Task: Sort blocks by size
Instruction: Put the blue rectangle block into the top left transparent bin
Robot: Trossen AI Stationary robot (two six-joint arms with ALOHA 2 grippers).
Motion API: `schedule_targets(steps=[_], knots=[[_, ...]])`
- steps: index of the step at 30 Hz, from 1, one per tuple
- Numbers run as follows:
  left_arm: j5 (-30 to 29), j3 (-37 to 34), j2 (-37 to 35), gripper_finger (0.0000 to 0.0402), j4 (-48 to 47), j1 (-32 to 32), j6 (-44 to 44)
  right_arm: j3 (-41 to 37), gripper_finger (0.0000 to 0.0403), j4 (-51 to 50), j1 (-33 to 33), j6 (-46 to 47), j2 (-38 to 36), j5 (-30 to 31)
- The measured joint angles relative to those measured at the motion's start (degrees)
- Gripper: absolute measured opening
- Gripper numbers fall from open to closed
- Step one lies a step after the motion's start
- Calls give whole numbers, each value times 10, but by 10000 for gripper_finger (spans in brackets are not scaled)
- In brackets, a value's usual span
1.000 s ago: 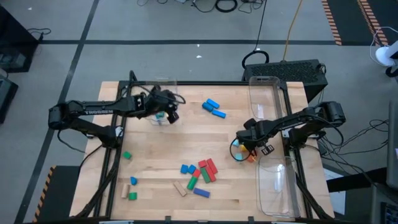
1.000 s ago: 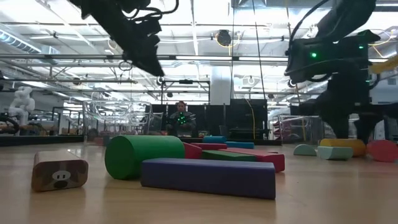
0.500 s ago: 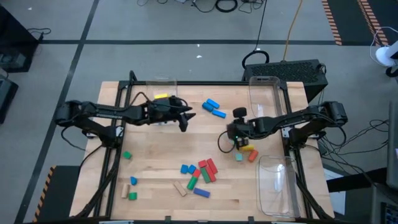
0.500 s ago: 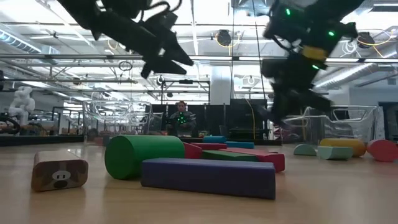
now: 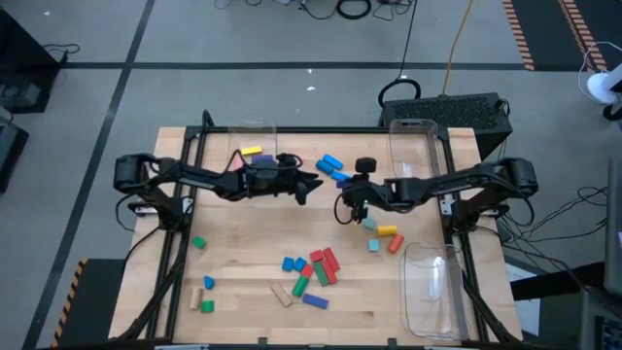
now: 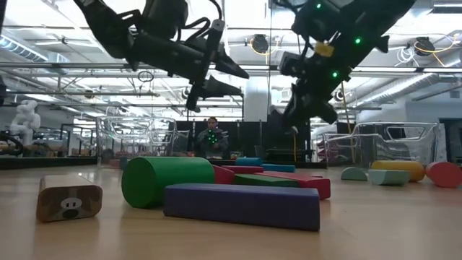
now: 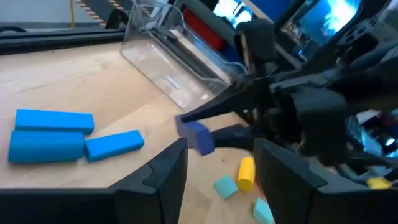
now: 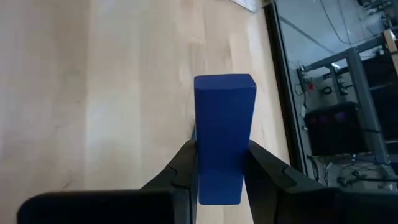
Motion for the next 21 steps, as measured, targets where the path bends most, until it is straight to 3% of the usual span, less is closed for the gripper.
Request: schedule_targets(steps=[11, 21], knots=[[28, 40, 31, 274, -71, 22, -59, 55, 73, 25, -21, -62, 33, -4], [26, 74, 42, 283, -104, 25, -43, 108, 73, 18, -21, -101, 88, -4]])
